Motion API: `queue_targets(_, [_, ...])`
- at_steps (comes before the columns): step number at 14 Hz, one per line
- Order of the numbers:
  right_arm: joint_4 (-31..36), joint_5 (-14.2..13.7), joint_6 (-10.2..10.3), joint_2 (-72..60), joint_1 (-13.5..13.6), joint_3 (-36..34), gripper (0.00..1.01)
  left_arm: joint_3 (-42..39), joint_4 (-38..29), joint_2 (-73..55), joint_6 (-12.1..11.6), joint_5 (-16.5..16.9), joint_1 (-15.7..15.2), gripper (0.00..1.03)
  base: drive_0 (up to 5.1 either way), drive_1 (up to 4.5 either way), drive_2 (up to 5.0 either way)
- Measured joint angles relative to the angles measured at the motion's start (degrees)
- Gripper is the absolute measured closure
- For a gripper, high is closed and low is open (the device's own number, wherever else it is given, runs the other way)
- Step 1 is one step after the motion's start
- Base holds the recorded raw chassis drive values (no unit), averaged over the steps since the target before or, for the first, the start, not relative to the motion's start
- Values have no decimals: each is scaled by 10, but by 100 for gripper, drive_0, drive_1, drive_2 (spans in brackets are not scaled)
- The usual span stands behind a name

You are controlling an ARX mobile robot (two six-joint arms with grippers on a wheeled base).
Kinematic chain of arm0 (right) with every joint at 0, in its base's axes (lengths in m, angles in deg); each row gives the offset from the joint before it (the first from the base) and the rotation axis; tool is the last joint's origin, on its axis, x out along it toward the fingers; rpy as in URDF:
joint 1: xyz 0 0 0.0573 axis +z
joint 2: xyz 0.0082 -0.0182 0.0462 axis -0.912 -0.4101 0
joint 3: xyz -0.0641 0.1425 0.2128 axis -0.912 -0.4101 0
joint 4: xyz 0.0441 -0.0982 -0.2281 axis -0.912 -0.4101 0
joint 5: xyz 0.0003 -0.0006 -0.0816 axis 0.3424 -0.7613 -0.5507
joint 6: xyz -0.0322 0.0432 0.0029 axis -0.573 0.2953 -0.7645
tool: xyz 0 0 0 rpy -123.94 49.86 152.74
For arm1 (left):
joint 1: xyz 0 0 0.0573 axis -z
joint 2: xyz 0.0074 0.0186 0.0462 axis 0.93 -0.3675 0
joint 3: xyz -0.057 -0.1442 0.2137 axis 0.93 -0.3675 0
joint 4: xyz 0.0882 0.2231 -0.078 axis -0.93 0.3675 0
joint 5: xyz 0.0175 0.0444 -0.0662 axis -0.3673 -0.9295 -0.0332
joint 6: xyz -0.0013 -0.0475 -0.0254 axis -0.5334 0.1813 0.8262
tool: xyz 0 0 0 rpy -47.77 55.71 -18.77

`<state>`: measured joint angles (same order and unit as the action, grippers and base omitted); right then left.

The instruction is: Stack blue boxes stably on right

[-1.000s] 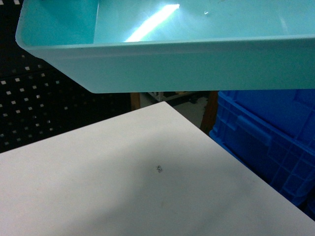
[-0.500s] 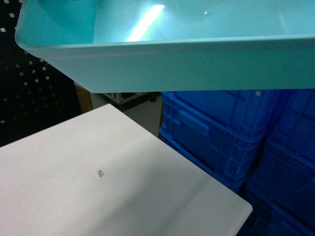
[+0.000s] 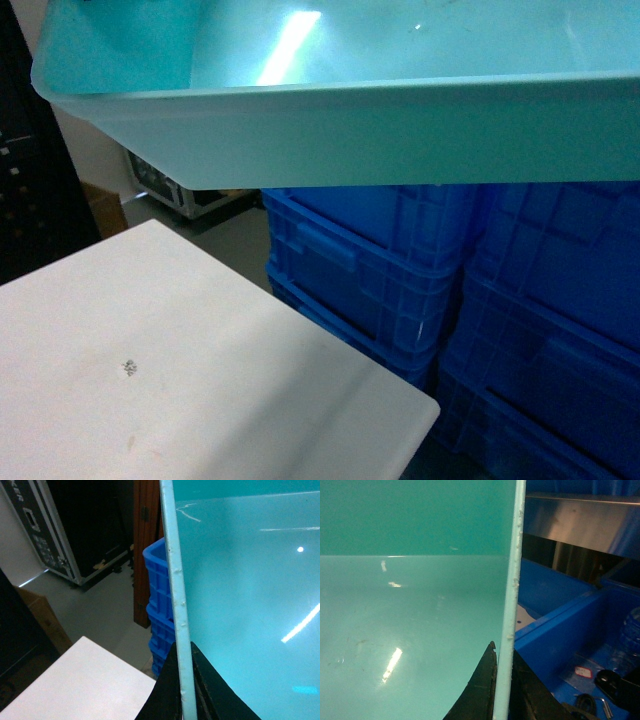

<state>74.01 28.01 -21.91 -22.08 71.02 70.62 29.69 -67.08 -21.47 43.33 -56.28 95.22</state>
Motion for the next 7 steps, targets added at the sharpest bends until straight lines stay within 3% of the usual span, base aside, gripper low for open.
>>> queue_targets(7, [0,0,0,0,0,0,94,0,0,0,0,0,0,101,-158,-158,-158])
